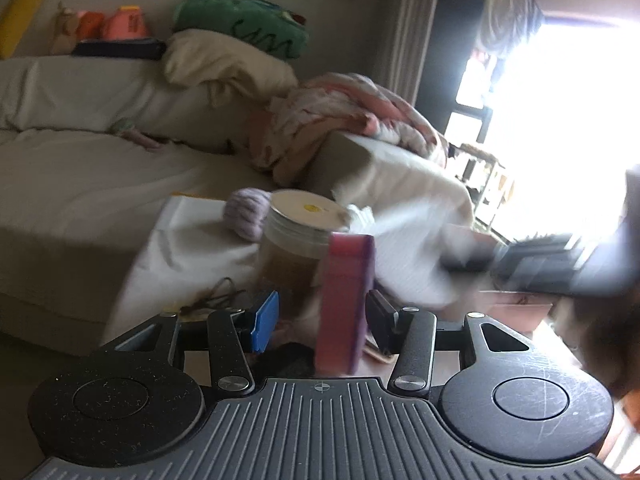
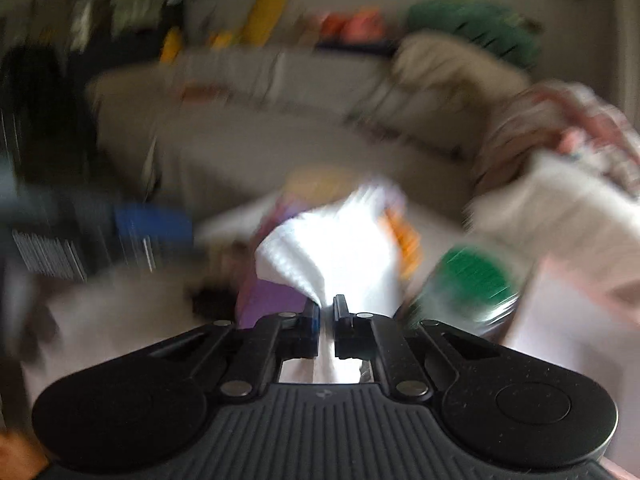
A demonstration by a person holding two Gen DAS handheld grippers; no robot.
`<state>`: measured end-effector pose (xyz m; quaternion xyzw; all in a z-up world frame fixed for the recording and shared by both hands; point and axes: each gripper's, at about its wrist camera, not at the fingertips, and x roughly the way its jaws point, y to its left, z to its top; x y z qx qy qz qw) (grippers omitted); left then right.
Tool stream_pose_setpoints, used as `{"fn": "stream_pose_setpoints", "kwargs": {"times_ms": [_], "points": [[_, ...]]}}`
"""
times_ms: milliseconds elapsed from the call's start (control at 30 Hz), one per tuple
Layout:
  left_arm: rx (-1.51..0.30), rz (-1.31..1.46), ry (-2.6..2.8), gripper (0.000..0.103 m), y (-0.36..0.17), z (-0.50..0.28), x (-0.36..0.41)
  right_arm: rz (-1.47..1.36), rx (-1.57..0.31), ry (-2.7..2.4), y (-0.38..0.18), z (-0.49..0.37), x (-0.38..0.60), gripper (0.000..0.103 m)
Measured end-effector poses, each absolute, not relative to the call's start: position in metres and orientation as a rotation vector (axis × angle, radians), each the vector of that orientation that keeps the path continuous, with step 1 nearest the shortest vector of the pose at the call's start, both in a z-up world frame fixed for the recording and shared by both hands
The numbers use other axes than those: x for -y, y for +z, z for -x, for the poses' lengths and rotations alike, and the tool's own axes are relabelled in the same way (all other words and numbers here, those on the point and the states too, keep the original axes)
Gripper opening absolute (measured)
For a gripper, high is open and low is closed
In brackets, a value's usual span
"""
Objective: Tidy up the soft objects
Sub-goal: 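Grasp the white paper towel with the right tool while the left tool grasps the purple sponge, then carry the towel and sponge over the pink box and open both tools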
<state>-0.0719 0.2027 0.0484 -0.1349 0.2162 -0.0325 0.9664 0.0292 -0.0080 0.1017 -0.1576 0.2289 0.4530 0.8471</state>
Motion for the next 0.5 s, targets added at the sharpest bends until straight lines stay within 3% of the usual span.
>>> {"fn": "stream_pose_setpoints", "kwargs": {"times_ms": [200,500], "points": [[-0.468,0.261,-0.039,0.052,0.041,0.042,-0.183,0.161,-0.395,0.893,0.179,-0.017,0.072,0.006],[-0.477,0.129,-0.054,0.053,0.04,0.021,-0.148,0.145,-0.332,0.826,0.22,0.023,0.144,0.006]]}}
